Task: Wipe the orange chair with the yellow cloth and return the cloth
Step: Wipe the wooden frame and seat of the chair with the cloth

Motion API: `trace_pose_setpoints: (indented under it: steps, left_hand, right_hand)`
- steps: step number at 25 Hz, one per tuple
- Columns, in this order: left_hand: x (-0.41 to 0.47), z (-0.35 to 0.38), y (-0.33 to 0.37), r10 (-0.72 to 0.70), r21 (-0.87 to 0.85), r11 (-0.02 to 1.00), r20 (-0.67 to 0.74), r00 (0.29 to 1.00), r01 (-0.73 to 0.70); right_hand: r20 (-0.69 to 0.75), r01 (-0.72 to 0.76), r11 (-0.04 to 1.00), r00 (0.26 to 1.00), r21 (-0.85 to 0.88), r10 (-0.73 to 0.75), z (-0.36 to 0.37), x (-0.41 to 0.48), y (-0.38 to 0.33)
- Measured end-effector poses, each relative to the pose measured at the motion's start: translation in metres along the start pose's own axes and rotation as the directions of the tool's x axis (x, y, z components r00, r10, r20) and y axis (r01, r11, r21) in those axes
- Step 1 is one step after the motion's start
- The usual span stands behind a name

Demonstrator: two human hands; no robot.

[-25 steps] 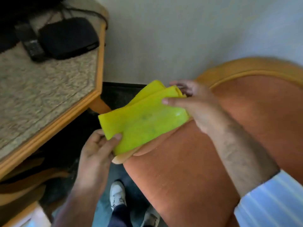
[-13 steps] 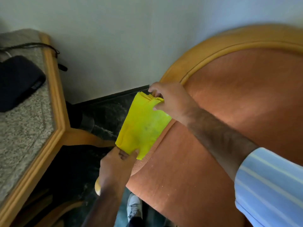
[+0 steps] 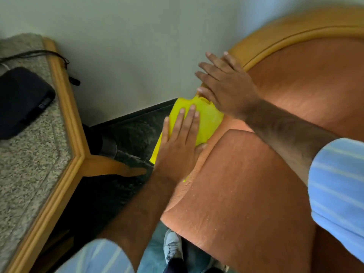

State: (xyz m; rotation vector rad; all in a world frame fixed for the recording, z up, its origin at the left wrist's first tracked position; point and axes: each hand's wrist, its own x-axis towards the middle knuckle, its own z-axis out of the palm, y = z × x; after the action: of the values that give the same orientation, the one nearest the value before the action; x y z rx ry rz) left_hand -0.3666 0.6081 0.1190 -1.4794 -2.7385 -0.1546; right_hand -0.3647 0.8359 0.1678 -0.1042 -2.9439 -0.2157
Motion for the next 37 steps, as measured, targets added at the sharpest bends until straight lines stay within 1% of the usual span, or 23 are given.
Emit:
trace_pose_setpoints:
  steps: [2, 4, 6, 8, 10, 12, 14, 16, 18, 20, 22, 24, 25, 28, 30, 31, 32, 33, 34, 35, 36, 37]
  left_hand:
    - [0.011, 0.007, -0.006, 0.039, -0.035, 0.999, -0.013, 0.999, -0.039]
    - [-0.013, 0.013, -0.006, 0.025, -0.063, 0.998, 0.005, 1.0, -0.025]
    - [-0.066, 0.017, -0.011, 0.006, -0.013, 1.0, 0.082, 0.997, -0.005]
    - [-0.126, 0.017, -0.023, 0.009, 0.039, 0.999, 0.147, 0.989, -0.015]
    - [-0.175, 0.014, -0.033, 0.035, 0.062, 0.997, 0.17, 0.985, -0.047]
    - [-0.199, 0.012, -0.035, 0.044, 0.072, 0.996, 0.189, 0.981, -0.058]
    - [-0.191, 0.012, -0.032, 0.014, 0.07, 0.997, 0.204, 0.979, -0.029]
    - [-0.15, 0.014, -0.02, -0.058, 0.03, 0.998, 0.195, 0.979, 0.053]
    - [-0.086, 0.015, -0.003, -0.128, -0.075, 0.988, 0.12, 0.985, 0.137]
    - [-0.018, 0.009, 0.013, -0.159, -0.176, 0.971, 0.038, 0.987, 0.163]
    - [0.021, 0.005, 0.018, -0.16, -0.156, 0.975, -0.009, 0.987, 0.157]
    - [0.011, 0.011, 0.014, -0.123, -0.108, 0.987, -0.021, 0.992, 0.121]
    - [-0.01, 0.016, 0.009, -0.098, -0.08, 0.992, 0.0, 0.995, 0.098]
    - [-0.09, 0.017, -0.008, -0.039, -0.005, 0.999, 0.159, 0.987, 0.04]
    - [-0.12, 0.016, -0.016, -0.03, 0.022, 0.999, 0.236, 0.971, 0.026]
    - [-0.125, 0.014, -0.018, -0.02, -0.001, 1.0, 0.241, 0.97, 0.021]
    - [-0.125, 0.009, -0.019, -0.01, -0.069, 0.997, 0.233, 0.972, 0.027]
    - [-0.121, 0.004, -0.021, -0.016, -0.211, 0.975, 0.207, 0.978, 0.061]
    - [-0.114, -0.003, -0.023, -0.06, -0.402, 0.907, 0.174, 0.983, 0.127]
    - [-0.104, -0.01, -0.027, -0.154, -0.573, 0.791, 0.151, 0.977, 0.213]
    - [-0.093, -0.018, -0.033, -0.279, -0.691, 0.652, 0.167, 0.946, 0.314]
    - [-0.078, -0.027, -0.041, -0.387, -0.745, 0.519, 0.232, 0.892, 0.419]
  right_hand:
    - [-0.013, 0.013, 1.0, 1.0, -0.018, -0.013, 0.001, 0.001, 0.0]
    - [-0.016, 0.007, 1.0, 1.0, -0.011, -0.008, -0.001, 0.001, -0.004]
    - [-0.004, 0.035, 0.999, 0.999, -0.038, -0.035, -0.004, 0.0, -0.008]
    - [0.022, 0.061, 0.997, 0.998, -0.047, -0.06, -0.005, 0.001, -0.009]
    - [0.014, 0.063, 0.997, 0.998, -0.045, -0.062, -0.005, 0.002, -0.009]
    - [-0.003, 0.056, 0.996, 0.998, -0.063, -0.057, -0.003, 0.001, -0.007]
    - [-0.014, 0.062, 0.995, 0.998, -0.074, -0.063, 0.0, 0.0, -0.007]
    - [-0.033, 0.062, 0.996, 0.997, -0.057, -0.064, 0.003, 0.001, -0.006]
    - [-0.086, 0.066, 0.997, 0.994, -0.041, -0.069, 0.005, 0.001, -0.005]
    - [-0.164, 0.072, 0.996, 0.983, -0.056, -0.081, 0.009, -0.001, -0.004]
    - [-0.196, 0.098, 0.994, 0.975, -0.053, -0.106, 0.011, 0.0, -0.003]
    - [-0.176, 0.089, 0.996, 0.98, -0.026, -0.093, 0.009, 0.002, -0.004]
    - [-0.165, 0.084, 0.996, 0.982, -0.021, -0.087, 0.007, 0.002, -0.006]
    - [-0.085, 0.08, 0.997, 0.993, -0.011, -0.08, 0.003, -0.002, -0.006]
    - [-0.05, 0.061, 0.998, 0.997, -0.017, -0.062, 0.0, -0.001, -0.008]
    - [-0.028, 0.038, 0.999, 0.999, -0.017, -0.038, -0.001, -0.001, -0.012]
    - [-0.029, -0.009, 1.0, 1.0, -0.005, 0.009, -0.003, -0.003, -0.016]
    - [-0.046, -0.103, 0.994, 0.993, 0.028, 0.104, -0.008, -0.008, -0.021]
    - [-0.08, -0.253, 0.958, 0.961, 0.136, 0.265, -0.009, -0.019, -0.032]
    - [-0.089, -0.433, 0.842, 0.872, 0.321, 0.482, -0.018, -0.035, -0.051]
    - [0.001, -0.584, 0.605, 0.72, 0.54, 0.694, -0.021, -0.056, -0.08]
    - [0.206, -0.644, 0.24, 0.537, 0.726, 0.818, -0.015, -0.079, -0.12]
